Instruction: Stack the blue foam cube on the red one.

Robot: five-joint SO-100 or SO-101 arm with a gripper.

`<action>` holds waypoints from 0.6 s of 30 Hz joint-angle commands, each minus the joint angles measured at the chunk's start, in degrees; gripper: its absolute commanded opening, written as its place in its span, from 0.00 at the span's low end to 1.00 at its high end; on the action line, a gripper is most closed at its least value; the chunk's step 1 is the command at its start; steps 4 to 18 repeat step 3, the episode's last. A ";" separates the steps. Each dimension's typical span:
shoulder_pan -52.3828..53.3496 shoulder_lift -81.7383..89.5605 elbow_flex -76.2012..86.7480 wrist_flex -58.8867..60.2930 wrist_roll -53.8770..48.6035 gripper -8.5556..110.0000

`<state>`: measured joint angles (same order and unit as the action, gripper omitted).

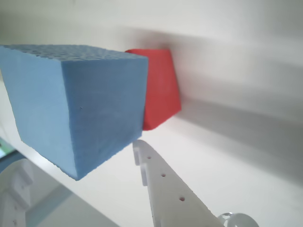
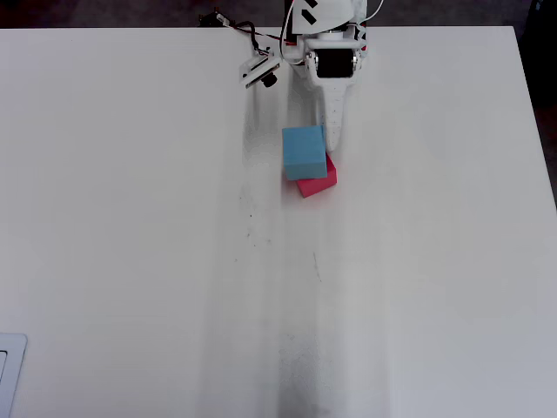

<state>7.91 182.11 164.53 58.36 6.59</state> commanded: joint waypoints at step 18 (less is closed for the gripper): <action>0.35 0.35 -0.35 -0.88 0.44 0.31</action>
